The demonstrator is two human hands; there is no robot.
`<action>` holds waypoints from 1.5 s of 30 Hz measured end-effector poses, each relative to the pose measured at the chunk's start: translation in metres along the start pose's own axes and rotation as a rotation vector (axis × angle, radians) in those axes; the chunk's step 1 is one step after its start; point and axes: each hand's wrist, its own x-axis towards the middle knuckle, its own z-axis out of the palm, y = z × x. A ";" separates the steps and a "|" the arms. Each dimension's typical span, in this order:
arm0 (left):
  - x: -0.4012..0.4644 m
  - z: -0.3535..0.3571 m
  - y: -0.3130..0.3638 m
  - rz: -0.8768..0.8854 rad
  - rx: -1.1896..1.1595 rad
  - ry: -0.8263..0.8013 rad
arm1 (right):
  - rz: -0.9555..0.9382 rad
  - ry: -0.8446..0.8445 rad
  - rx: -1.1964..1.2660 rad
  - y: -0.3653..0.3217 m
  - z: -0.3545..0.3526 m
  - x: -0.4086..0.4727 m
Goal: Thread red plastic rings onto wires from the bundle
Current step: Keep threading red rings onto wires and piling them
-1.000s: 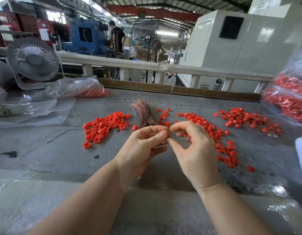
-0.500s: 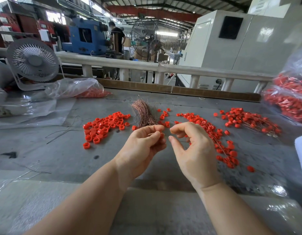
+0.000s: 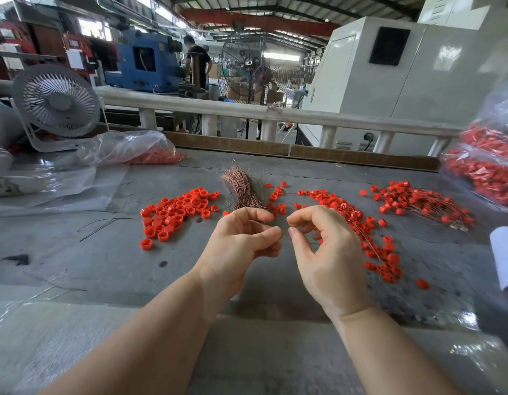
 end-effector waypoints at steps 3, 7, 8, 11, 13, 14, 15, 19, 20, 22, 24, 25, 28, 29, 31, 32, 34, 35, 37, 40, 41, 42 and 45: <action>0.001 0.000 0.000 0.010 -0.054 0.006 | -0.008 0.014 -0.003 0.000 0.000 0.001; 0.001 0.001 0.003 -0.031 -0.262 -0.088 | -0.020 0.048 0.011 0.001 0.000 0.001; 0.001 0.001 0.004 -0.042 -0.286 -0.108 | -0.020 0.054 0.016 0.001 0.000 0.001; 0.001 0.002 0.005 -0.060 -0.328 -0.126 | -0.024 0.065 0.026 0.001 0.000 0.001; 0.000 0.003 0.006 -0.064 -0.341 -0.127 | -0.028 0.071 0.029 0.001 0.000 0.001; 0.000 0.003 0.006 -0.065 -0.345 -0.128 | -0.031 0.073 0.029 0.001 0.000 0.001; 0.000 0.003 0.006 -0.067 -0.347 -0.128 | -0.034 0.073 0.029 0.001 -0.001 0.001; -0.001 0.004 0.006 -0.072 -0.347 -0.124 | -0.042 0.070 0.028 0.002 -0.001 0.001; -0.001 0.004 0.006 -0.075 -0.348 -0.121 | -0.040 0.070 0.028 0.002 -0.001 0.001; -0.002 0.005 0.007 -0.083 -0.352 -0.113 | -0.038 0.070 0.025 0.002 -0.001 0.001; -0.002 0.005 0.007 -0.092 -0.354 -0.103 | -0.037 0.067 0.019 0.002 -0.001 0.001; -0.002 0.005 0.008 -0.095 -0.354 -0.099 | -0.037 0.064 0.016 0.002 -0.001 0.001; -0.002 0.006 0.008 -0.095 -0.336 -0.087 | -0.038 0.059 0.013 0.002 -0.001 0.001; -0.002 0.006 0.008 -0.094 -0.328 -0.081 | -0.038 0.057 0.013 0.002 -0.001 0.000; -0.002 0.006 0.007 -0.092 -0.317 -0.070 | -0.036 0.053 0.010 0.002 -0.001 0.000; -0.001 0.005 0.006 -0.092 -0.313 -0.066 | -0.035 0.051 0.009 0.002 -0.001 0.001; -0.001 0.005 0.005 -0.092 -0.309 -0.064 | -0.032 0.047 0.008 0.002 -0.001 0.001; 0.000 0.004 0.005 -0.093 -0.306 -0.066 | -0.032 0.045 0.009 0.002 -0.001 0.001; 0.000 0.003 0.004 -0.097 -0.294 -0.066 | -0.030 0.039 0.007 0.002 -0.001 0.001; 0.002 0.002 0.002 -0.115 -0.270 -0.035 | -0.019 0.015 0.003 0.002 -0.001 0.000; 0.002 0.001 0.001 -0.121 -0.263 -0.022 | -0.010 0.002 0.005 0.002 -0.001 0.000; 0.003 0.001 0.000 -0.126 -0.251 -0.014 | -0.001 -0.014 0.007 0.002 0.000 0.000; 0.003 0.000 -0.003 -0.138 -0.190 -0.027 | 0.011 -0.070 0.013 0.001 0.000 0.000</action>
